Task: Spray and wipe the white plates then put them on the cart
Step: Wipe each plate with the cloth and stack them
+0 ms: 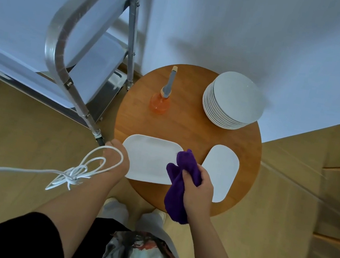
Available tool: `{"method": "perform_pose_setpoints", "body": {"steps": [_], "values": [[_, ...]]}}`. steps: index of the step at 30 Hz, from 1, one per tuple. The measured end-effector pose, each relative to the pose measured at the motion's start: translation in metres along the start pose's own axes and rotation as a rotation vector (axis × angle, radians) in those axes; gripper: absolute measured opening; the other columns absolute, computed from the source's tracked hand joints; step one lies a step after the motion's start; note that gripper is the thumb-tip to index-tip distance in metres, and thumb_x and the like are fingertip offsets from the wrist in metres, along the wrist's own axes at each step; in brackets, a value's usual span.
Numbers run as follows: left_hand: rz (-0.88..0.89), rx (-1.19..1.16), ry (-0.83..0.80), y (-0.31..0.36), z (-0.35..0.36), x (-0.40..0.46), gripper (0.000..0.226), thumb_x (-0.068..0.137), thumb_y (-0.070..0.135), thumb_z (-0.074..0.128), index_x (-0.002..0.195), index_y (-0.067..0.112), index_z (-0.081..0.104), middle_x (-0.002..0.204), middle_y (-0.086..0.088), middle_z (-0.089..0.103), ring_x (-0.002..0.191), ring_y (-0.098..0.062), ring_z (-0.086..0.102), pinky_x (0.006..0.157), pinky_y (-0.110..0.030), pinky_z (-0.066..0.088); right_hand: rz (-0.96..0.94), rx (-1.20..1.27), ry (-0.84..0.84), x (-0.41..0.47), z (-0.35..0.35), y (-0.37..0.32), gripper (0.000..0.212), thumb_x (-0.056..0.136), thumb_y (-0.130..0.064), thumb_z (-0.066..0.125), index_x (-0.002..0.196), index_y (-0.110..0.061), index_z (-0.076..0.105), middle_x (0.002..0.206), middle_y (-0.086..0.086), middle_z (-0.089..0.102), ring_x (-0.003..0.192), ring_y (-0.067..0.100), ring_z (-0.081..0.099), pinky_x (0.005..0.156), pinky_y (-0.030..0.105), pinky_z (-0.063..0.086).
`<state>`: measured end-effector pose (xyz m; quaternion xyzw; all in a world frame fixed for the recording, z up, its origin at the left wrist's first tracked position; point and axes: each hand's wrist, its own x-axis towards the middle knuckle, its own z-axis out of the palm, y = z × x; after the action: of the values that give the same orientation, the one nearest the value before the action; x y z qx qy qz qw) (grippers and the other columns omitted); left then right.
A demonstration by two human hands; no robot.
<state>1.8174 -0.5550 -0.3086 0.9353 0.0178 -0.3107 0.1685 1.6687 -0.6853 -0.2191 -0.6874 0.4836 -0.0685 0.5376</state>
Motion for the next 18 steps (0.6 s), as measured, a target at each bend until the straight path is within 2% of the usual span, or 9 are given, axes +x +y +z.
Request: {"method": "perform_pose_setpoints", "body": {"steps": [2,3,5,9,12,14,15,18], "values": [[-0.058,-0.019,-0.080,0.001,-0.003,0.003,0.032,0.091,0.011,0.056,0.119,-0.005,0.054,0.105,-0.020,0.061,0.095,-0.033,0.062,0.083,-0.039,0.050,0.003,-0.004,-0.008,0.001,0.001,-0.001,0.028,0.091,-0.021,0.060,0.115,-0.033,0.050,0.099,-0.017,0.060,0.091,0.009,0.060,0.068,0.019,0.049],[-0.094,0.002,-0.114,0.003,-0.006,0.003,0.028,0.094,0.013,0.054,0.119,0.000,0.055,0.095,-0.013,0.060,0.086,-0.025,0.061,0.084,-0.032,0.049,0.003,-0.006,-0.011,0.001,0.002,-0.001,0.028,0.091,-0.021,0.060,0.115,-0.033,0.051,0.100,-0.016,0.061,0.091,0.009,0.060,0.069,0.020,0.050],[-0.119,0.050,-0.161,0.001,-0.008,0.007,0.025,0.097,0.018,0.052,0.118,0.007,0.056,0.081,-0.005,0.051,0.075,-0.017,0.054,0.082,-0.024,0.047,0.002,-0.010,-0.010,0.002,0.002,-0.001,0.029,0.091,-0.021,0.060,0.117,-0.031,0.051,0.102,-0.013,0.061,0.093,0.010,0.060,0.072,0.021,0.051],[-0.044,0.055,-0.198,0.000,-0.001,0.012,0.033,0.094,0.010,0.048,0.123,-0.005,0.053,0.110,-0.020,0.059,0.101,-0.032,0.060,0.089,-0.039,0.048,0.010,-0.026,-0.009,0.004,0.002,-0.001,0.030,0.091,-0.020,0.060,0.118,-0.030,0.051,0.103,-0.012,0.061,0.093,0.010,0.059,0.074,0.024,0.052],[-0.028,0.001,-0.192,0.003,-0.007,0.013,0.026,0.099,0.011,0.041,0.119,0.003,0.057,0.098,-0.010,0.057,0.079,-0.018,0.053,0.078,-0.027,0.045,0.018,-0.036,0.000,0.006,0.003,0.000,0.029,0.091,-0.019,0.060,0.116,-0.031,0.050,0.098,-0.017,0.059,0.091,0.009,0.059,0.070,0.020,0.050],[0.019,-0.122,-0.171,0.002,-0.007,0.015,0.028,0.100,0.010,0.037,0.120,0.002,0.055,0.116,-0.015,0.054,0.091,-0.021,0.053,0.084,-0.028,0.045,0.029,-0.032,0.005,0.007,0.004,-0.001,0.030,0.091,-0.019,0.060,0.116,-0.032,0.049,0.098,-0.018,0.059,0.091,0.009,0.059,0.067,0.019,0.049],[0.065,-0.194,-0.154,0.003,-0.010,0.013,0.028,0.101,0.012,0.036,0.121,0.002,0.053,0.121,-0.018,0.051,0.099,-0.026,0.054,0.088,-0.033,0.047,0.036,-0.027,0.008,0.008,0.004,-0.001,0.030,0.091,-0.020,0.060,0.117,-0.031,0.050,0.098,-0.018,0.059,0.090,0.009,0.059,0.066,0.018,0.048],[0.124,-0.446,-0.118,0.006,-0.018,0.000,0.022,0.103,0.027,0.033,0.115,0.012,0.045,0.117,-0.012,0.053,0.100,-0.022,0.053,0.083,-0.034,0.048,0.074,0.011,0.025,0.011,0.006,-0.004,0.031,0.091,-0.021,0.060,0.118,-0.031,0.049,0.098,-0.017,0.060,0.090,0.010,0.059,0.062,0.018,0.046]]}}
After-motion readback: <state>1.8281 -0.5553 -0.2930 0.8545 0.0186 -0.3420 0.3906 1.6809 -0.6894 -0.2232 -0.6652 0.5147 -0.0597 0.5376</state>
